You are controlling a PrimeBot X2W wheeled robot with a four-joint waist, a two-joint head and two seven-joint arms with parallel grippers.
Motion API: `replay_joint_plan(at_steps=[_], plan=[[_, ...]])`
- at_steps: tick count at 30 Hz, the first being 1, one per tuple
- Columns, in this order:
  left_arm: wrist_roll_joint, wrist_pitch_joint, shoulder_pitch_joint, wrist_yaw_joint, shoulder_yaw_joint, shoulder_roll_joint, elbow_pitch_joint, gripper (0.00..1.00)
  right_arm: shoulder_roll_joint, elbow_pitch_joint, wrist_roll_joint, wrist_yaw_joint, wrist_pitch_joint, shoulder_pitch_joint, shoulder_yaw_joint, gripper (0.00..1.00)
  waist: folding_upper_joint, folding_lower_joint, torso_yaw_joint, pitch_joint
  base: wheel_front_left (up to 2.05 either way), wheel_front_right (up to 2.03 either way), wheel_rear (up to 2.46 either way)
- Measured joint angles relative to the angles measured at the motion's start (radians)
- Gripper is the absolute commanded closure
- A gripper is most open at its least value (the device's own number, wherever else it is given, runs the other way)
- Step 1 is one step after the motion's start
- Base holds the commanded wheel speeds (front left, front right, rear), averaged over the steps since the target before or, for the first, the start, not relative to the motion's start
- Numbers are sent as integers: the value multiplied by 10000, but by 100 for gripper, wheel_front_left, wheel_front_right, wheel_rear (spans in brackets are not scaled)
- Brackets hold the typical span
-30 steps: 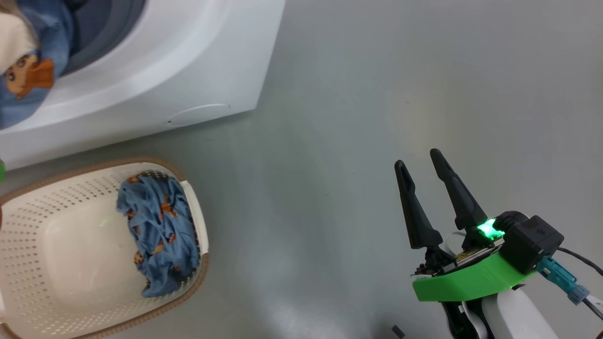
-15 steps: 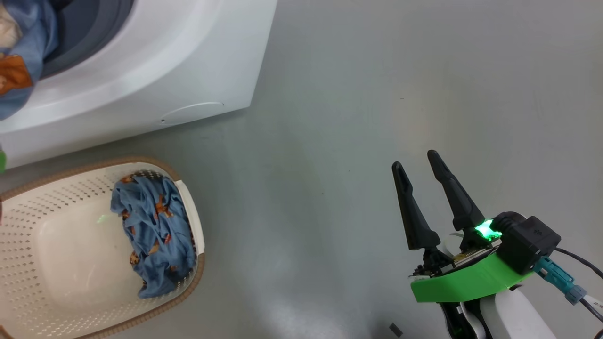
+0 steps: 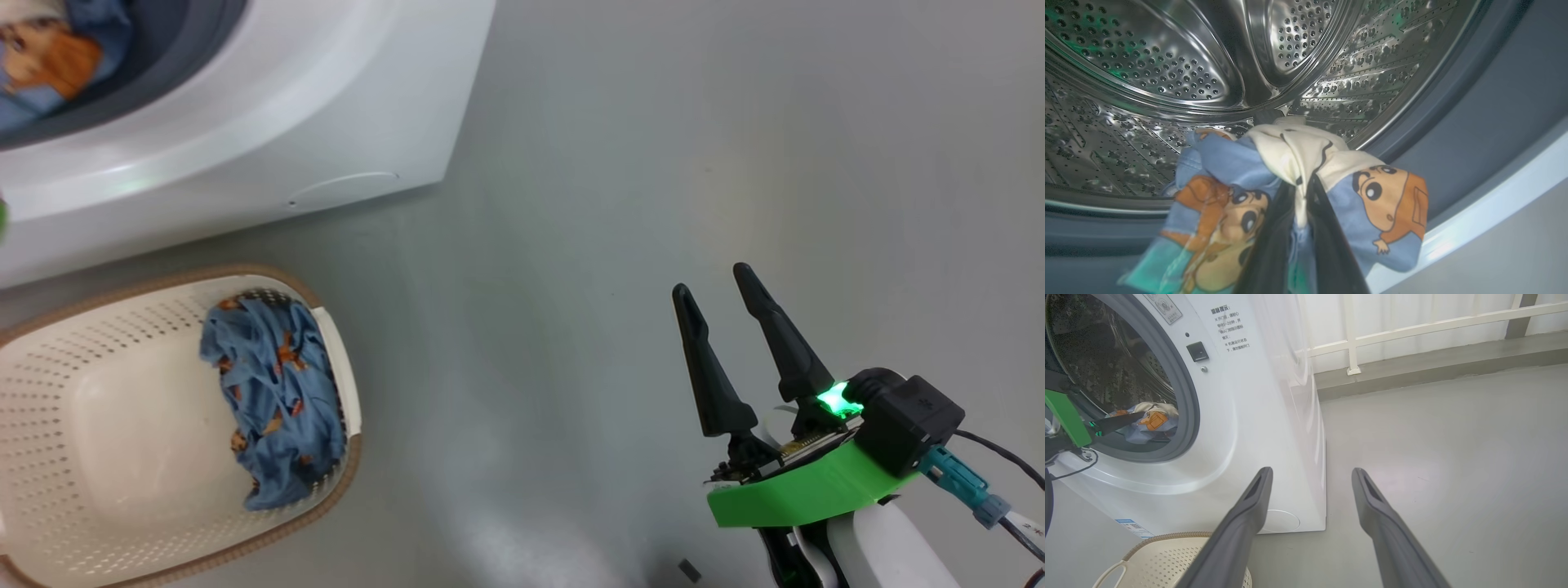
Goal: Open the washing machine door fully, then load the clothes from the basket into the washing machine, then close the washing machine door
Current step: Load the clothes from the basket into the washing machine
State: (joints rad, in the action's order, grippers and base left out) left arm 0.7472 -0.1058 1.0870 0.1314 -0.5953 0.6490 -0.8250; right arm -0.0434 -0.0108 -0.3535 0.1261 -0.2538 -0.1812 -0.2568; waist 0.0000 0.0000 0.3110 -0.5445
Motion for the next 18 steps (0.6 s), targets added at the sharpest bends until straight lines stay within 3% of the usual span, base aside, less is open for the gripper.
replay_joint_plan(at_steps=[12, 18], plan=[[58, 523, 2050, 0, -176, 1147, 236, 100, 15, -765, -290, 0, -2, 174, -343, 0, 0, 0, 917, -922, 0, 0, 0], [326, -10, 3006, -6, 372, 1266, 247, 100, 35, -1068, -384, 0, -2, 489, -596, 0, 0, 1, 1416, -1522, 0, 0, 0]])
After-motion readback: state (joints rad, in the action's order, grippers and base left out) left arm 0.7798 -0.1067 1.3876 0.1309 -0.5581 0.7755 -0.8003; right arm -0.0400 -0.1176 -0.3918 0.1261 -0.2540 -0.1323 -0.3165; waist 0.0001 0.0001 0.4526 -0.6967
